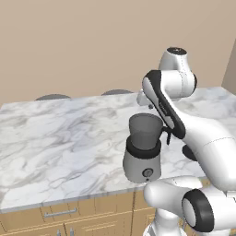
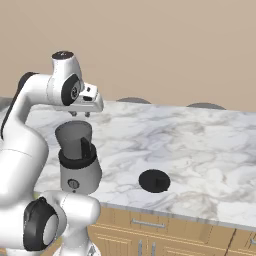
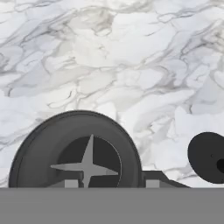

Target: Close the lid blender by securely placing the lid on top.

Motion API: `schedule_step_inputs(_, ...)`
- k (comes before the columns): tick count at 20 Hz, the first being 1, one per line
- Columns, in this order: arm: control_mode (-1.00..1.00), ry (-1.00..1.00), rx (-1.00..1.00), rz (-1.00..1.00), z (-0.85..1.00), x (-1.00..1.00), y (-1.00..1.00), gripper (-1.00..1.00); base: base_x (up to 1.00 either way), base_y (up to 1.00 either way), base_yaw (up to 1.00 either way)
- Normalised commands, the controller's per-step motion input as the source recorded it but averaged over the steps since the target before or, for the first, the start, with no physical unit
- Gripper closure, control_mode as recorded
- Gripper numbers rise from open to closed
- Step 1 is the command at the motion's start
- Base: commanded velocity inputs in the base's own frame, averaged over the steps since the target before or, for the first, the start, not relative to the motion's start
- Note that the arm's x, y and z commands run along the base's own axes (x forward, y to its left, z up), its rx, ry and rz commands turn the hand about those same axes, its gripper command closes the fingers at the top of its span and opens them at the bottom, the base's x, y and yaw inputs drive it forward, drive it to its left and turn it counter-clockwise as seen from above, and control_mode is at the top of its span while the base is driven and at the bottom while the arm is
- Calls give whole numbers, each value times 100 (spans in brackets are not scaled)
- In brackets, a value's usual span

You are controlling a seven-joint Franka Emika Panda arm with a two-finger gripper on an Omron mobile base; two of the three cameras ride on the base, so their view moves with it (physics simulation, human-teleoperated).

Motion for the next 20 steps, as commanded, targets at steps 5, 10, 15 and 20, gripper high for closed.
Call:
schedule_step_inputs(5,-100,-8,2,-3,0,-40,-11,-100,0,0,0)
schedule_step_inputs(10,-100,-7,22,-34,-20,-81,-91,-100,0,0,0)
schedule_step_inputs(15,-100,2,23,-39,-32,-40,-100,-100,0,0,0)
schedule_step_inputs(20,-100,11,19,-38,-37,-11,-100,-100,0,0,0)
